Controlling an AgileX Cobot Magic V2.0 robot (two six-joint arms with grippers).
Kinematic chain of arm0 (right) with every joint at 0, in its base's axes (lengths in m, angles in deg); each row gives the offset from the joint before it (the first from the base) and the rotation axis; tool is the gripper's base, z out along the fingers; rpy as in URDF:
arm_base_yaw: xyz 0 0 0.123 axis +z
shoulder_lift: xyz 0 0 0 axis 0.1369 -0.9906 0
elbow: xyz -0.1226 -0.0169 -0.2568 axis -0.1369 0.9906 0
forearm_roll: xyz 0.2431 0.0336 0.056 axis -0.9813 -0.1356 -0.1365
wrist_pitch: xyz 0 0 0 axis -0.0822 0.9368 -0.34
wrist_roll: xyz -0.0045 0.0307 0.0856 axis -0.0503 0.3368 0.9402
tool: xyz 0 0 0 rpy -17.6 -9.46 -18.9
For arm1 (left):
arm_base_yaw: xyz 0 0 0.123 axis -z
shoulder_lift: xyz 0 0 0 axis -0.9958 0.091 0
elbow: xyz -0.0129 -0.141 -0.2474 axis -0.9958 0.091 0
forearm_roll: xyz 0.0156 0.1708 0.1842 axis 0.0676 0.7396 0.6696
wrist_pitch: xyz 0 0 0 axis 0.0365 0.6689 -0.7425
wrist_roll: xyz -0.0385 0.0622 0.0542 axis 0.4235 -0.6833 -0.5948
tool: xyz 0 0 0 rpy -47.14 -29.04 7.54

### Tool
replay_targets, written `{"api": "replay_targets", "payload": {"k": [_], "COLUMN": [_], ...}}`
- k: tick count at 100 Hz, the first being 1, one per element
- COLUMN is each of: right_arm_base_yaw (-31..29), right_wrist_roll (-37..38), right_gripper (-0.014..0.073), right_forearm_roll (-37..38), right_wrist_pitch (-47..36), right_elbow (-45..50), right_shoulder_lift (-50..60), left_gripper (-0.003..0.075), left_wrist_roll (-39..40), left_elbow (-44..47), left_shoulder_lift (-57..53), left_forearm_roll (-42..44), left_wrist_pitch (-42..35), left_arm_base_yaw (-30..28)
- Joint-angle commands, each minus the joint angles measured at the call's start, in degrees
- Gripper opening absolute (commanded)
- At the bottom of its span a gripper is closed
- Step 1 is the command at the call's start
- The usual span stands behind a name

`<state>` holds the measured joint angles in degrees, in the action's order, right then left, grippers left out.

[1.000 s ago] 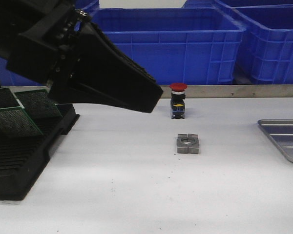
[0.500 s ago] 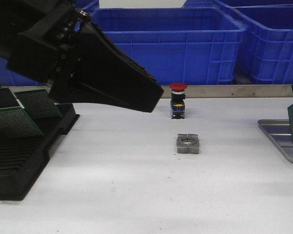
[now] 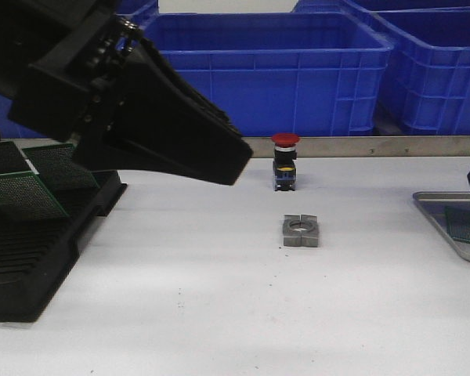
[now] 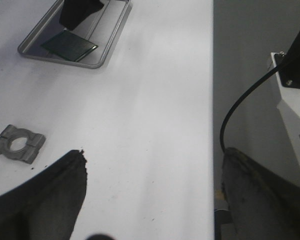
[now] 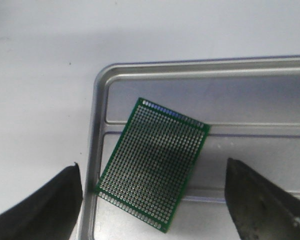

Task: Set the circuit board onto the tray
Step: 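Lower the board onto the silver tray and open the right gripper, then grasp a second green board in the rack with the left gripper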

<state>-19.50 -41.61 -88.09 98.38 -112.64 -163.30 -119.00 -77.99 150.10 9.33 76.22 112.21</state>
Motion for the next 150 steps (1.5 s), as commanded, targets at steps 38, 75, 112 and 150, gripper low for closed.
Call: {"api": "replay_targets", "payload": {"k": [38,75,112,150], "right_arm_base_yaw": [-0.38,-0.38,-0.38,-0.38], "right_wrist_roll": [-1.3,-1.3,-1.3,-1.99], "right_gripper": [0.0611,0.0611,0.0611,0.0611], "right_forearm_roll": [-0.03,-0.03,-0.03,-0.03], "right_wrist_pitch": [2.23,2.49,3.28,4.13], "right_elbow": [-1.47,-1.47,-1.47,-1.78], "right_shoulder_lift": [5.93,5.93,5.93,6.39], "left_gripper": [0.0517,0.0515,0.0279,-0.0017], "left_wrist_roll": [0.47,0.74,0.74,0.74], "left_elbow": [-1.45,-1.45,-1.45,-1.85], "left_shoulder_lift": [-5.51,1.45,7.26,5.8], "left_forearm_roll": [16.58,24.63,24.25,24.25], "left_wrist_pitch": [-5.53,-22.14,-23.69,-23.74], "left_arm_base_yaw": [-19.2,-21.27,-21.27,-21.27]}}
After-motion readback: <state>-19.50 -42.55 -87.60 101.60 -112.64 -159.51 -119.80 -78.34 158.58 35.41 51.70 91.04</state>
